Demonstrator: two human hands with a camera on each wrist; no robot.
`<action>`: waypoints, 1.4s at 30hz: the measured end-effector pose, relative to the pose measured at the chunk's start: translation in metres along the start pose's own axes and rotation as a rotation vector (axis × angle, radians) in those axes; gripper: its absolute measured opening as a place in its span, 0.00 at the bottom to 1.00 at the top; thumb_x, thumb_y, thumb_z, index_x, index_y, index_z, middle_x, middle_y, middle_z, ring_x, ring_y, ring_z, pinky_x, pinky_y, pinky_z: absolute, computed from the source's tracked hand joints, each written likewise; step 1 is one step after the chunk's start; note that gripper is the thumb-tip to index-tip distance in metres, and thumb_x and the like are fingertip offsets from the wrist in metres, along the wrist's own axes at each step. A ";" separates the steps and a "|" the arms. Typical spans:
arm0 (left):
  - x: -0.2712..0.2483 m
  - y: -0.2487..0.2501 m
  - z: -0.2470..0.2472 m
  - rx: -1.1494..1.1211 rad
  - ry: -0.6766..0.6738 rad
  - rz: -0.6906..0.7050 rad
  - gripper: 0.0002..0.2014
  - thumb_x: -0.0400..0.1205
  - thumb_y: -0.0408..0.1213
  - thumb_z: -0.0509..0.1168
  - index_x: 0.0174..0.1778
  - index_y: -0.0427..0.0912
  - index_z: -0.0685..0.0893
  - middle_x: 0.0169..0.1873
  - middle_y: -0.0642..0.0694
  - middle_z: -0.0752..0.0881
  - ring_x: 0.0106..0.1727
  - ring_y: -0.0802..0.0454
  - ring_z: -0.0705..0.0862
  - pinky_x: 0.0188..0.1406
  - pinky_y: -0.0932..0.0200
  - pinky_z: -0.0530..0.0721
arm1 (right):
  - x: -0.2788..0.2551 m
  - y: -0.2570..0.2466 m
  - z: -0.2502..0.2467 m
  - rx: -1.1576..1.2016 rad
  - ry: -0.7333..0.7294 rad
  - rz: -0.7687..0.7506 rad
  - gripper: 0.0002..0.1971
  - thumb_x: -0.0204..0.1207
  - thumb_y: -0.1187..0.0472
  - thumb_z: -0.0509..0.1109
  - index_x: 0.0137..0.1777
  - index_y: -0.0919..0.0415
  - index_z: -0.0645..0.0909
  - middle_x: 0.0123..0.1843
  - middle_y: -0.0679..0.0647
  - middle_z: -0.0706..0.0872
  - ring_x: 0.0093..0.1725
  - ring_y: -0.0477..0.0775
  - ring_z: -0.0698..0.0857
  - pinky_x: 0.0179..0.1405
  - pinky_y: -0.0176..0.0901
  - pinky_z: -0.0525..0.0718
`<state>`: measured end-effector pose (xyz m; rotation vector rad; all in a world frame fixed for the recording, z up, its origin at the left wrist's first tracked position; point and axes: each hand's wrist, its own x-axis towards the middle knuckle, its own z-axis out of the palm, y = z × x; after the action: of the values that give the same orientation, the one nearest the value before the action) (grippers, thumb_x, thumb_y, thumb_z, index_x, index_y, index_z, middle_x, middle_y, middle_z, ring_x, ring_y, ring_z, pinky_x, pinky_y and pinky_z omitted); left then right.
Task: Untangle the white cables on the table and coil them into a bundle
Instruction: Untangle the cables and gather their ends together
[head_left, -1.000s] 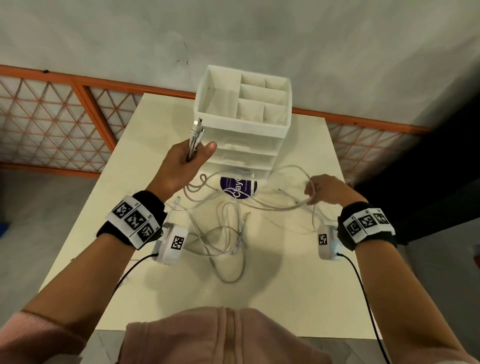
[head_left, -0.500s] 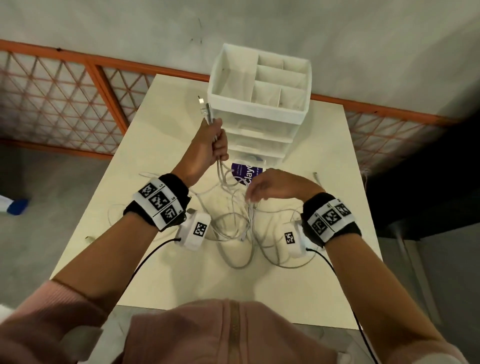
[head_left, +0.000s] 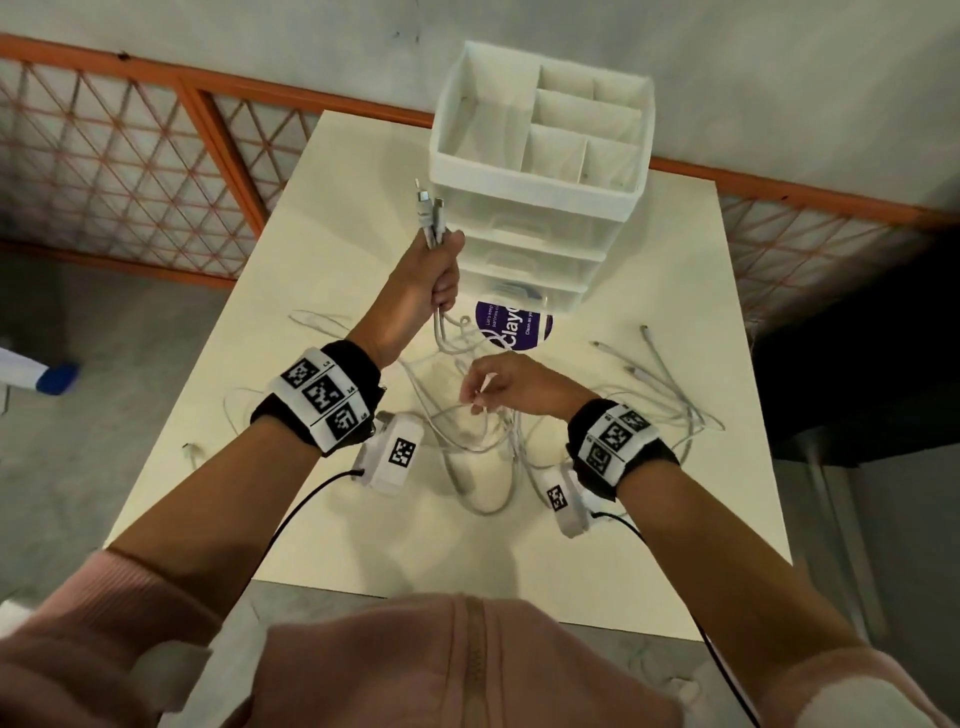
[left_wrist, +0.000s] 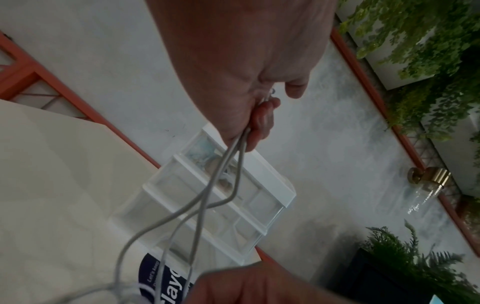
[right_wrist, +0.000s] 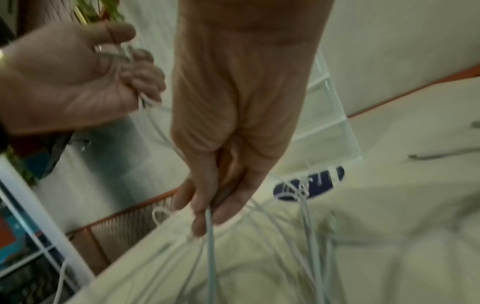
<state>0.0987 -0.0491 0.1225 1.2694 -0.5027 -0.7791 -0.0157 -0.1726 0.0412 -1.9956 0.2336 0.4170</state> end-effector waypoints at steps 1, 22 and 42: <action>0.001 0.001 0.001 0.023 0.008 0.016 0.11 0.80 0.45 0.57 0.34 0.49 0.64 0.20 0.58 0.63 0.23 0.58 0.60 0.28 0.63 0.62 | -0.003 -0.008 -0.006 0.026 -0.065 -0.037 0.13 0.74 0.79 0.67 0.52 0.62 0.79 0.45 0.57 0.84 0.40 0.56 0.84 0.41 0.39 0.82; 0.006 -0.004 0.002 -0.235 0.118 -0.109 0.25 0.84 0.59 0.46 0.28 0.45 0.69 0.16 0.55 0.63 0.20 0.57 0.60 0.25 0.62 0.61 | -0.094 -0.097 -0.115 0.319 0.306 -0.435 0.11 0.81 0.70 0.62 0.56 0.55 0.79 0.47 0.49 0.91 0.28 0.45 0.76 0.28 0.32 0.70; -0.007 -0.003 0.034 0.145 -0.214 -0.020 0.15 0.88 0.40 0.51 0.36 0.43 0.72 0.23 0.56 0.67 0.22 0.61 0.64 0.24 0.68 0.65 | -0.043 -0.095 -0.096 0.225 0.596 -0.170 0.18 0.83 0.55 0.62 0.67 0.66 0.74 0.52 0.60 0.89 0.43 0.50 0.90 0.45 0.39 0.87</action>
<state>0.0692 -0.0663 0.1288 1.3327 -0.7307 -0.9145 -0.0048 -0.2167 0.1753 -1.8529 0.4548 -0.3123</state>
